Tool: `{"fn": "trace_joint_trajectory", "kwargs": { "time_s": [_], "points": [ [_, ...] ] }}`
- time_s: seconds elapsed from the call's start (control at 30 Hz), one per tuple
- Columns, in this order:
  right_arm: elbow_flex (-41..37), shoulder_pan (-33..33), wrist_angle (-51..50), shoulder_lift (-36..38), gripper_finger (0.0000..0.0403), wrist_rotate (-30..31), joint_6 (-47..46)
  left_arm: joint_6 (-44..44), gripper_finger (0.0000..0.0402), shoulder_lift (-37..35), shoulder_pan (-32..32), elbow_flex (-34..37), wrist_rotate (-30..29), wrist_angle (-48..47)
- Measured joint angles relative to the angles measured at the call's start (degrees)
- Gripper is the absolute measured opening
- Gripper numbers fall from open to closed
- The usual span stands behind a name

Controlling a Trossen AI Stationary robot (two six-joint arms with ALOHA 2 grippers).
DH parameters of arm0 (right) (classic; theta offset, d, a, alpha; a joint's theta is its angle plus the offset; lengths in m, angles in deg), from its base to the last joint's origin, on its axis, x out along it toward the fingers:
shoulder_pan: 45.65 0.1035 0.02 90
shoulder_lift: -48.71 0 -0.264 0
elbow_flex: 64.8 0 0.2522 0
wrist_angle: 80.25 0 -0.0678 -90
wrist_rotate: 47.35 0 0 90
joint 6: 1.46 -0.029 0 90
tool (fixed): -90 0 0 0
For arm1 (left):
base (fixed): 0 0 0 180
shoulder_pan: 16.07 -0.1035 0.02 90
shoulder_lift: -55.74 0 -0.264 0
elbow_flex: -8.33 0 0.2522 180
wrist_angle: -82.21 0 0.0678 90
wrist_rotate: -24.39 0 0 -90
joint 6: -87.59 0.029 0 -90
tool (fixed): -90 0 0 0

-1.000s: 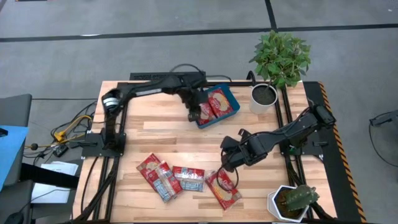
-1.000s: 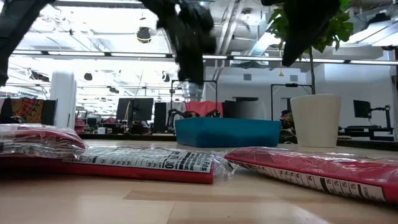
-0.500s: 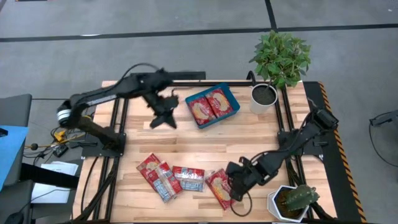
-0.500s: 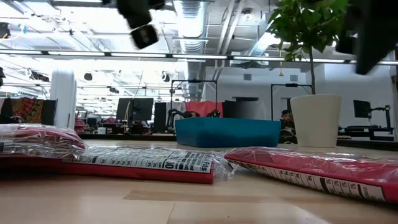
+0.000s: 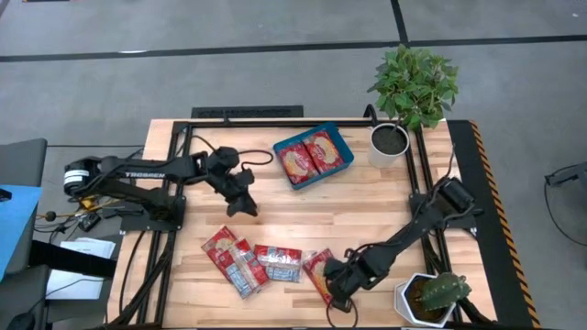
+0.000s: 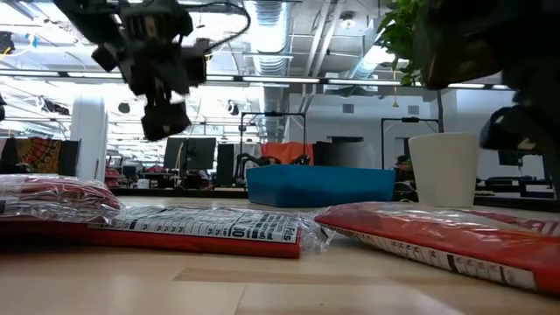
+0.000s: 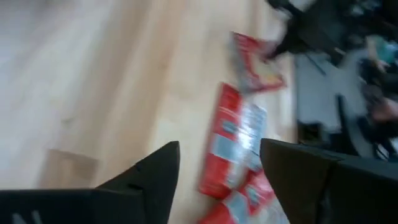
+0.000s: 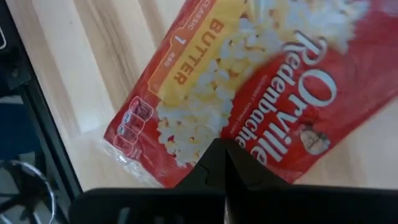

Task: Sort popcorn bags into baskets
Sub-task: Put the red popcorn bag into the blue bin

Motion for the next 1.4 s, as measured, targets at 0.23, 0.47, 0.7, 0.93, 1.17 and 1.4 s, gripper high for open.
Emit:
{"fn": "trace_joint_trajectory", "kwargs": {
  "time_s": [0.23, 0.47, 0.7, 0.93, 1.17, 1.4],
  "points": [
    [0.5, -7.7, 0.0, -1.4, 0.0014, -0.1, 9.9, 0.0, 0.0233, 8.3, 0.0, 0.5, -3.5, 4.2],
    [0.5, -14.3, -0.2, -1.5, 0.001, 0.5, 20.3, -0.5, 0.0233, 20.6, -0.1, 0.5, 0.8, 13.6],
    [0.4, -19.3, -0.1, -1.5, 0.0015, 0.9, 28.7, -8.2, 0.0233, 30.4, -0.3, 0.3, 4.4, 26.4],
    [0.3, -23.4, 2.2, -1.7, 0.001, 1.6, 35.6, -8.9, 0.0233, 32.0, -0.2, -1.5, 3.8, 27.2],
    [0.2, -27.3, 4.6, -1.8, 0.0014, 2.6, 40.8, -9.8, 0.0233, 32.2, 0.1, -2.6, 1.1, 27.4],
    [0.2, -29.6, 7.2, -1.9, 0.001, 2.5, 44.5, -10.8, 0.0233, 32.2, 0.1, -2.6, -0.2, 27.6]
  ]
}}
